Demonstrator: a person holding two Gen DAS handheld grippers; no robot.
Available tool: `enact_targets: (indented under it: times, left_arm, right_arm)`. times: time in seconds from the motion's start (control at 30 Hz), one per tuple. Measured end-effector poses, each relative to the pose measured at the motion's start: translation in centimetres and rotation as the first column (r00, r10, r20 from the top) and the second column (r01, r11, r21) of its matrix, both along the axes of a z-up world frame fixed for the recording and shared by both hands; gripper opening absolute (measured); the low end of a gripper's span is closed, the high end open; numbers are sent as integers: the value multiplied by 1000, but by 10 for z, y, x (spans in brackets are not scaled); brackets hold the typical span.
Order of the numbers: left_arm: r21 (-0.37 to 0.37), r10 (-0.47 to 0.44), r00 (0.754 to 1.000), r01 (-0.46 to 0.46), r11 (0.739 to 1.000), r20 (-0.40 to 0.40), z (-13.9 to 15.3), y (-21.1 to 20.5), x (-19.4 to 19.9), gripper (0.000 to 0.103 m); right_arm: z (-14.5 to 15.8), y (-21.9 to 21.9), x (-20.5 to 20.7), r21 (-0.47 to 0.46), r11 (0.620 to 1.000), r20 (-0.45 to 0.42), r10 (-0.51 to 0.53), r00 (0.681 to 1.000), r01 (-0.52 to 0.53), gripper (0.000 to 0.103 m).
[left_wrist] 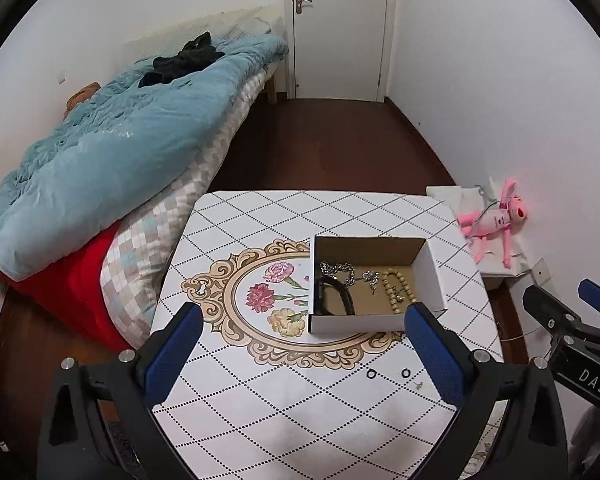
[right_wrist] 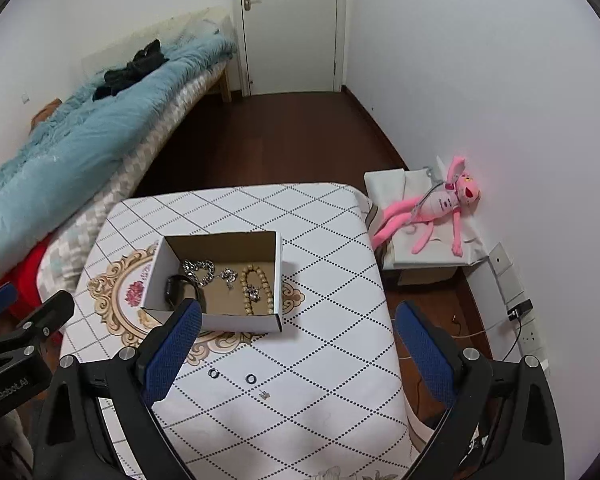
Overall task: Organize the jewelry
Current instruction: 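Lift both tools away from the box, then pinch a small black ring with the left tool while the right tool pinches the other ring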
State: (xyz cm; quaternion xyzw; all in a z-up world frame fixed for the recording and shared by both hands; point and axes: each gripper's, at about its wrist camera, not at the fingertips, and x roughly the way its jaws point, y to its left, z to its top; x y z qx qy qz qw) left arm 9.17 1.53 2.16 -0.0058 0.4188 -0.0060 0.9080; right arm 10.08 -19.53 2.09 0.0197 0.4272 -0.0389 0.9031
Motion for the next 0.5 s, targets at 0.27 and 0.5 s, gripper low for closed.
enact_targets:
  times: [0.27, 0.5]
  left_arm:
    - [-1, 21, 1000, -21, 1000, -20, -12, 2, -3, 103]
    - [66, 47, 985, -36, 997, -168, -88, 7, -3, 103]
  right_arm:
    - [8, -2, -12, 37, 999, -2, 10, 1000, -10, 99]
    - [-75, -2, -5, 89, 996, -176, 27, 984, -11, 99]
